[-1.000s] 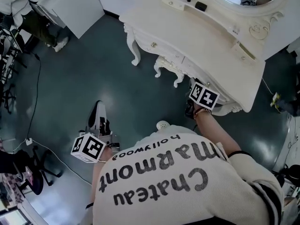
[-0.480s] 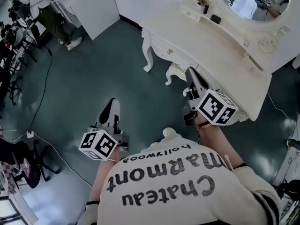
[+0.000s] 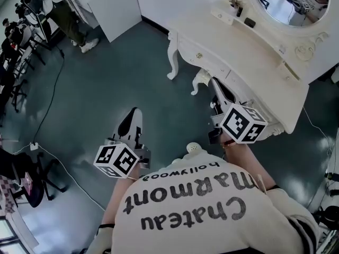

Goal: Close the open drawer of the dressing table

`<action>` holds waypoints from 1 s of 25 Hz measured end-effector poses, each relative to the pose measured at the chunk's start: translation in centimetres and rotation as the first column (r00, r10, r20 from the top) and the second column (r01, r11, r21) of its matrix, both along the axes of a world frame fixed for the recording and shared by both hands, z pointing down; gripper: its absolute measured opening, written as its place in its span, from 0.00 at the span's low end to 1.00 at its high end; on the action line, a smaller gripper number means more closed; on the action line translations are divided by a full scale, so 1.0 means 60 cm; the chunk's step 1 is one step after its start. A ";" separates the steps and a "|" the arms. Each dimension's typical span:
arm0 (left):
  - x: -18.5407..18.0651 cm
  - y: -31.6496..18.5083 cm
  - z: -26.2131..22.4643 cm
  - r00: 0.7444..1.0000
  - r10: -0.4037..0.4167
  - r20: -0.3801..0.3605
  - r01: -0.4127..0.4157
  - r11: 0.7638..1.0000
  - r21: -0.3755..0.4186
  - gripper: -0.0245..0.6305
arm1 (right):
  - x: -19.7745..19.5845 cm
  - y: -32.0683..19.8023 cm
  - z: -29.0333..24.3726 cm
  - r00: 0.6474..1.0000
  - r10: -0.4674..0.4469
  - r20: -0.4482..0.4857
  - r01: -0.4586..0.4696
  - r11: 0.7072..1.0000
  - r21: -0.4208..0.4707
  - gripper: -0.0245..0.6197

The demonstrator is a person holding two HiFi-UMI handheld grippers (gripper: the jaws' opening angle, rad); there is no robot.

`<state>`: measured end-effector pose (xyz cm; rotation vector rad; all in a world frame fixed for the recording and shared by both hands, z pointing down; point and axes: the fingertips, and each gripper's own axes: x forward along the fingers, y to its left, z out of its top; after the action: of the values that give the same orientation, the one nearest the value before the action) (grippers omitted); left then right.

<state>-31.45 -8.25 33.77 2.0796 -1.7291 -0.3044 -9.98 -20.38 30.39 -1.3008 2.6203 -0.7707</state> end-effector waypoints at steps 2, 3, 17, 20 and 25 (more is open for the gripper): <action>-0.002 0.008 0.003 1.000 -0.005 0.001 0.005 1.000 0.001 0.05 | -0.005 0.012 0.007 1.000 -0.007 -0.014 0.007 1.000 -0.001 0.10; -0.002 0.012 0.005 1.000 -0.008 0.000 0.008 1.000 0.001 0.05 | -0.006 0.017 0.010 1.000 -0.009 -0.020 0.009 1.000 -0.002 0.10; -0.004 0.047 0.009 1.000 -0.029 -0.002 0.029 1.000 0.006 0.05 | -0.017 0.051 0.026 0.998 -0.030 -0.059 0.030 1.000 -0.009 0.10; -0.003 0.049 0.010 1.000 -0.030 -0.003 0.030 1.000 0.006 0.05 | -0.017 0.053 0.027 0.997 -0.033 -0.066 0.032 0.999 -0.008 0.10; -0.002 0.045 0.005 1.000 -0.026 0.001 0.026 1.000 0.010 0.05 | -0.016 0.051 0.025 0.997 -0.029 -0.067 0.029 1.000 -0.005 0.10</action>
<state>-31.57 -5.57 34.09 2.0661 -1.7597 -0.3195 -10.95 -17.30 31.90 -1.3150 2.6964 -0.7494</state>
